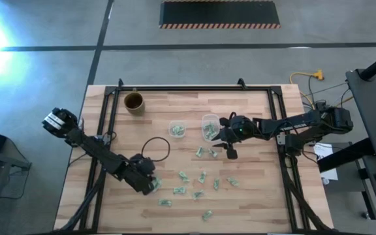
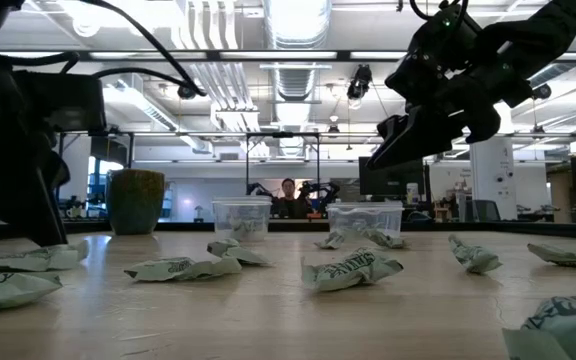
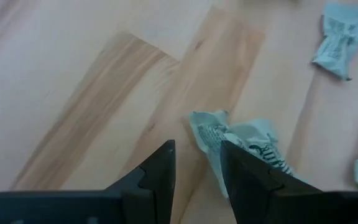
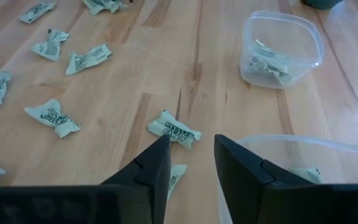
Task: Pick and place items into bin
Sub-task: Put the light green stevia packet into the left transparent bin
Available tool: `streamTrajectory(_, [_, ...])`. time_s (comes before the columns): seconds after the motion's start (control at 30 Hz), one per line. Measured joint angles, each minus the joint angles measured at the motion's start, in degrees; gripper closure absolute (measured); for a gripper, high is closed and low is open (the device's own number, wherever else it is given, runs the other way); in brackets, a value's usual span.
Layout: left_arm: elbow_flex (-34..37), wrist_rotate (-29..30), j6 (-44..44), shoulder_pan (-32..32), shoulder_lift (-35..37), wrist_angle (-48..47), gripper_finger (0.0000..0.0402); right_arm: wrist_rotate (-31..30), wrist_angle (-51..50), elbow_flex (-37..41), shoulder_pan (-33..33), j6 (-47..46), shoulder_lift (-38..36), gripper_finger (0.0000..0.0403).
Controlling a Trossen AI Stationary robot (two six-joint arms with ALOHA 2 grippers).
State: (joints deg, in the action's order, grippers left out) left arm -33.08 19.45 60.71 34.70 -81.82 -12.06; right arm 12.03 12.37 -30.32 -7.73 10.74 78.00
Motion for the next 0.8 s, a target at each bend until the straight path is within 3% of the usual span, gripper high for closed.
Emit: streamTrajectory(0.8, [0.96, -2.87, -0.18, 0.00, -1.79, 10.12, 0.0292, 0.00, 0.12, 0.34, 0.00, 0.28, 0.07, 0.0321])
